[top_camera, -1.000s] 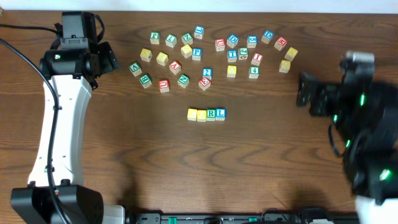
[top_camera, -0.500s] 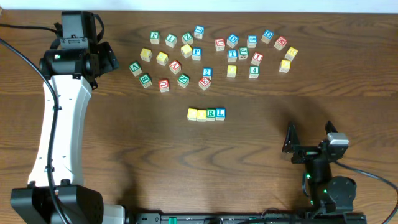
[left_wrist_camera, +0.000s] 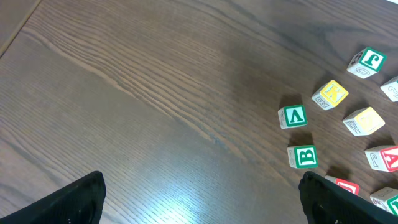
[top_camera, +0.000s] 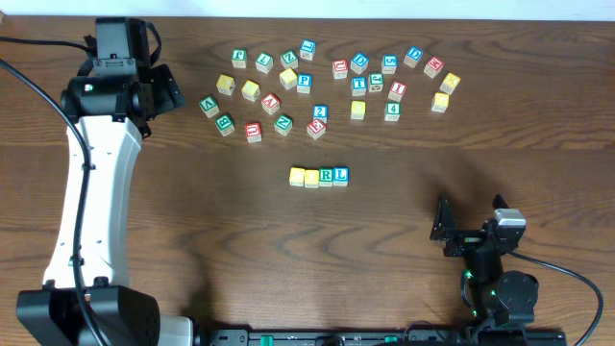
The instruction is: Spell out CORL
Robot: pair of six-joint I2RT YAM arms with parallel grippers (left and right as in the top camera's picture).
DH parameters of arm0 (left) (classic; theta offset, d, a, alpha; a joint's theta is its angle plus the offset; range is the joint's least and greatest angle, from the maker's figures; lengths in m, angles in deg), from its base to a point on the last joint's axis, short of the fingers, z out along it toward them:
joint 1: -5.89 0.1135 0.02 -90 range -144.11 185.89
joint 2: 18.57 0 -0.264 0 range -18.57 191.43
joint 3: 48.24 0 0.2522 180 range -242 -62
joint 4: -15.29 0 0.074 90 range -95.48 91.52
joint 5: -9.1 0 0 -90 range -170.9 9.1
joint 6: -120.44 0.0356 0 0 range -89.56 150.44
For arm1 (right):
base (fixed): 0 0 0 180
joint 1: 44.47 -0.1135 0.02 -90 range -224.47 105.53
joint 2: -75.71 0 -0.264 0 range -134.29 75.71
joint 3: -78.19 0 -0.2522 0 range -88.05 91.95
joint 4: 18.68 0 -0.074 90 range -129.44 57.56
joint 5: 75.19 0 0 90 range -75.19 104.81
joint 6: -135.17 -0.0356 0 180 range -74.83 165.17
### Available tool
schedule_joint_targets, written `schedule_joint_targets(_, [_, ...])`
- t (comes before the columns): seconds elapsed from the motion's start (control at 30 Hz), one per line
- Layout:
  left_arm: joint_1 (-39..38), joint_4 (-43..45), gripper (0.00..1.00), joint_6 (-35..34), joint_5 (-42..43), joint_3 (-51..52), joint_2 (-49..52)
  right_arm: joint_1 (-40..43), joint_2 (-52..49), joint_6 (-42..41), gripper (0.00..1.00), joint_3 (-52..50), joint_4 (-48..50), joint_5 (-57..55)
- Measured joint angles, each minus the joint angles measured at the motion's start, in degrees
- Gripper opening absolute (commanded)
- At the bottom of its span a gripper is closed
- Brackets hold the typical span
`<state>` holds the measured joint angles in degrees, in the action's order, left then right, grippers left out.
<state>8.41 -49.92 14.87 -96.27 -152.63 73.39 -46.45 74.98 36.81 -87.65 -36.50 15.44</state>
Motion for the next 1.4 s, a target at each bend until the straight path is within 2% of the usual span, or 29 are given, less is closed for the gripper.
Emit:
schedule_joint_targets(1.03, [0.0,-1.68,0.98,1.49,0.0,0.0,-0.15,0.0,0.0,0.0,0.99,0.0,0.0,-0.02])
schedule_joint_targets(1.13, [0.02,4.33,0.98,2.34,0.74,2.75,-3.69,0.0,0.0,0.0,0.99,0.0,0.0,-0.02])
schedule_joint_targets(1.23, [0.04,13.46,0.98,4.57,3.08,10.67,-14.58,0.0,0.04,0.0,0.99,0.0,0.02,-0.02])
schedule_joint_targets(1.4, [0.07,31.78,0.98,8.57,6.05,30.8,-33.16,0.0,0.04,0.09,0.99,0.0,0.0,0.0])
